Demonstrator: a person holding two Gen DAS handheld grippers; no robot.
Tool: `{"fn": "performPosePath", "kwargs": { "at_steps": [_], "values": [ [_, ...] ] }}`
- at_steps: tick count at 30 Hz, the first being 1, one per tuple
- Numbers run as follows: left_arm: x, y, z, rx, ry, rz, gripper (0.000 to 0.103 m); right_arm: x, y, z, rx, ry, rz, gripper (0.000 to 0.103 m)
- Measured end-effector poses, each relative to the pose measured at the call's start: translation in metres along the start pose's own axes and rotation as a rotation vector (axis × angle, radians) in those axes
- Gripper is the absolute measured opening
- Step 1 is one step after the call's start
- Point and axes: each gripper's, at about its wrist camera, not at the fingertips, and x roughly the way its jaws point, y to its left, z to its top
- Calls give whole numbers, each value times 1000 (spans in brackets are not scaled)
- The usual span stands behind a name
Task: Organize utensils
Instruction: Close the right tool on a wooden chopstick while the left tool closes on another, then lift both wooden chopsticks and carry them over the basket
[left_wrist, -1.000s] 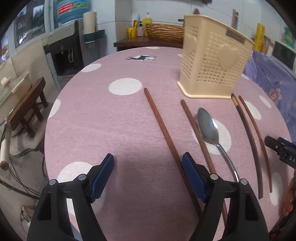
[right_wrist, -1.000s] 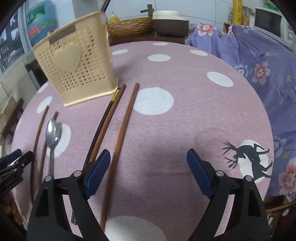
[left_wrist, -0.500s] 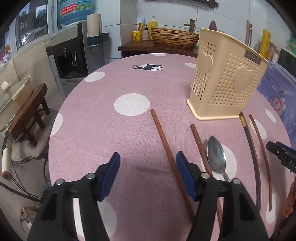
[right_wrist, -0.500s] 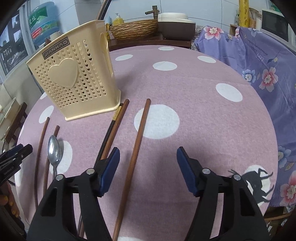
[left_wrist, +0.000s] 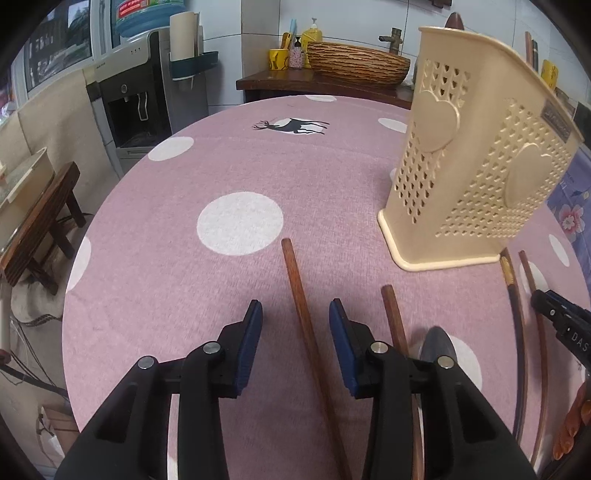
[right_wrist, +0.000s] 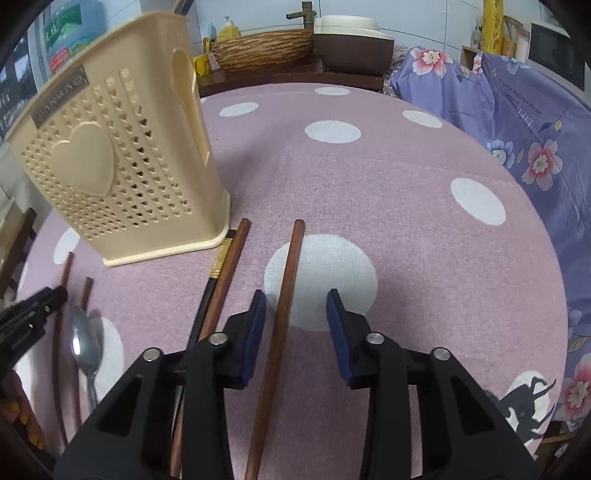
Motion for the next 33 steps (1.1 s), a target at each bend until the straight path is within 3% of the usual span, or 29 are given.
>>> {"fn": "performPosePath", "kwargs": {
  "at_steps": [10, 17, 23, 28, 33],
  "values": [
    [10, -11, 11, 33, -7, 25, 20, 19, 15, 20, -62, -2, -43, 12],
    [10, -14, 11, 44, -8, 24, 10, 19, 17, 19, -70, -18, -38, 8],
    [9, -13, 11, 39, -18, 24, 9, 19, 11, 20, -31, -15, 0, 8],
    [7, -4, 14, 1, -10, -20, 8, 14, 2, 20, 28, -23, 70, 8],
    [-18, 6, 20, -19, -66, -66, 8, -10, -8, 25, 60, -71, 141, 8]
  ]
}}
